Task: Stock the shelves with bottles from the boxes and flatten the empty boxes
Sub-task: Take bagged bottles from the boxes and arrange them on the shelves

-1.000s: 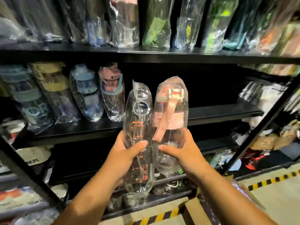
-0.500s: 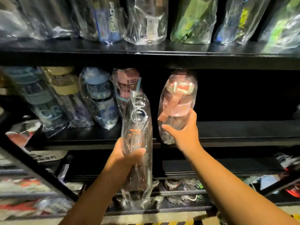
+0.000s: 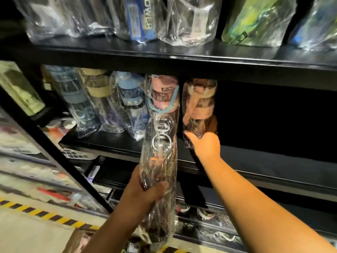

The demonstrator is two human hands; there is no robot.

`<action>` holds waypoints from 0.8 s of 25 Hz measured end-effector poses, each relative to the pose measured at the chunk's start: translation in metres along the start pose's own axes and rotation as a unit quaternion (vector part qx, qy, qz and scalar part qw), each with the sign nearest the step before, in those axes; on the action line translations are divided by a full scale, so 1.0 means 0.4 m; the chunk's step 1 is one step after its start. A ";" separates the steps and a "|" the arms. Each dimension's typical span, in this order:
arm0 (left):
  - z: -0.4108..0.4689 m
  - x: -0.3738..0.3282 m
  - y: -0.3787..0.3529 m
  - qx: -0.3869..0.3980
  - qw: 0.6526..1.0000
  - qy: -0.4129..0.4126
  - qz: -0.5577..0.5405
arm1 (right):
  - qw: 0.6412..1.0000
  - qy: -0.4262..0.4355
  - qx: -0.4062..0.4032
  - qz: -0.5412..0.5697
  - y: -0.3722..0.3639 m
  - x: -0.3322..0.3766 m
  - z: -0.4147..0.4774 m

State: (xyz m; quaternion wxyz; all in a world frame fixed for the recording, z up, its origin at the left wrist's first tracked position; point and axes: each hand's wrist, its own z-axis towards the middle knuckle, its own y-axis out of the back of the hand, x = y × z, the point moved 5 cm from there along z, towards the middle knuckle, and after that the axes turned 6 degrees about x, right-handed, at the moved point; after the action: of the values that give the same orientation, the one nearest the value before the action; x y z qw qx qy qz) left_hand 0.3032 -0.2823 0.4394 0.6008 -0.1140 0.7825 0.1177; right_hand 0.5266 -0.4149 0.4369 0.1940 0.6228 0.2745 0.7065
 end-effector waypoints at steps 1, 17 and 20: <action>-0.003 -0.002 -0.002 -0.003 1.000 -0.003 0.000 | 1.000 0.000 0.001 -0.006 -0.002 0.002 0.000; 0.053 -0.083 -0.242 0.133 0.987 -0.080 0.049 | 0.875 0.014 0.258 0.410 0.148 -0.071 -0.377; 0.093 -0.098 -0.325 0.166 0.980 -0.108 0.034 | 0.903 0.047 0.248 0.347 0.202 -0.115 -0.393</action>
State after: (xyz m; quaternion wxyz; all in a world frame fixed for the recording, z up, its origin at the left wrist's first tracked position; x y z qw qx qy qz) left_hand 0.3887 -0.3918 0.4616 0.6879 0.0275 0.7251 0.0180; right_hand 0.3839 -0.5287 0.4405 -0.2371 0.6726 0.2165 0.6667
